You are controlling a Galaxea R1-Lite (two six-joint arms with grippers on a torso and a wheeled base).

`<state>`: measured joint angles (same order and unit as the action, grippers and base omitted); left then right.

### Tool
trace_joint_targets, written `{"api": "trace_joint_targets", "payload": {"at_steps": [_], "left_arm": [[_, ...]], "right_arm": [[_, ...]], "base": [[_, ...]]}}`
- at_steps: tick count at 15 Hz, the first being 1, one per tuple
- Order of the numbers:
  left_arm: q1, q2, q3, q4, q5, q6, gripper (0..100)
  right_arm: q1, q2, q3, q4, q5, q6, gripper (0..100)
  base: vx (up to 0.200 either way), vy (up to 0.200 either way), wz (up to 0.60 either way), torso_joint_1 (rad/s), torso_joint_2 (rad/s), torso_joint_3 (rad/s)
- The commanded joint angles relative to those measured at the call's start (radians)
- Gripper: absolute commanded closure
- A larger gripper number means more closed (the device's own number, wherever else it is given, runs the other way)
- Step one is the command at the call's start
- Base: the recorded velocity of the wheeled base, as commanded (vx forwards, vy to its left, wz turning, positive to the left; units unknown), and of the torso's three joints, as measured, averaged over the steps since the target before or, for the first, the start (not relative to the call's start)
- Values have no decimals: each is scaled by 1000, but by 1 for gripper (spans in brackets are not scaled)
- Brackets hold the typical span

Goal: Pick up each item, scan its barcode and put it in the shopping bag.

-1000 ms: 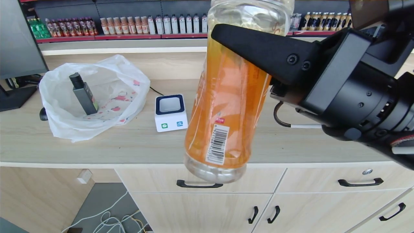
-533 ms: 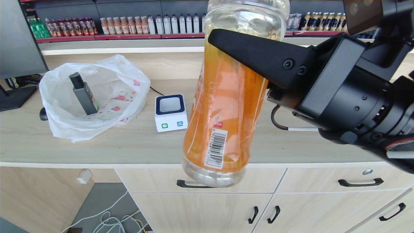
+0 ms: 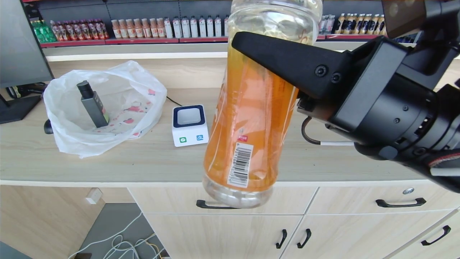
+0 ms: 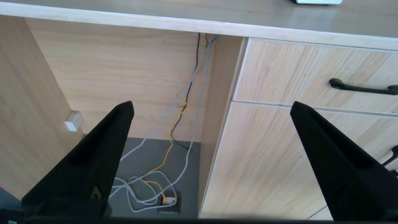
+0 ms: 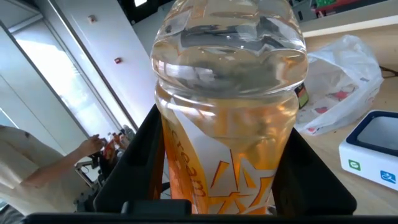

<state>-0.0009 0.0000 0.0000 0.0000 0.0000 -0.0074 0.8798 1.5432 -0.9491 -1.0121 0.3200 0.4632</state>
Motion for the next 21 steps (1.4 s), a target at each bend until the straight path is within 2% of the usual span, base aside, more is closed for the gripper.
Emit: {"api": "trace_joint_targets", "payload": {"at_steps": [1,9,13,17,21], "left_arm": [[1,0,0,0,0,0,0],[1,0,0,-2,0,0,0],[-1,0,0,0,0,0,0],[1,0,0,0,0,0,0],[1,0,0,0,0,0,0]], "right_arm": [[1,-3,0,-2,1,0,100],[-1,-23,4,-2,-1,0,100],[-7,-74,84,-2,-6,-32,100],[-64,-124,197,-2,-9,-100,100],[-165,-132,279,-40,-13,-192,100]], "base": [[0,0,0,0,0,0],[0,0,0,0,0,0],[0,0,0,0,0,0],[0,0,0,0,0,0],[0,0,0,0,0,0]]}}
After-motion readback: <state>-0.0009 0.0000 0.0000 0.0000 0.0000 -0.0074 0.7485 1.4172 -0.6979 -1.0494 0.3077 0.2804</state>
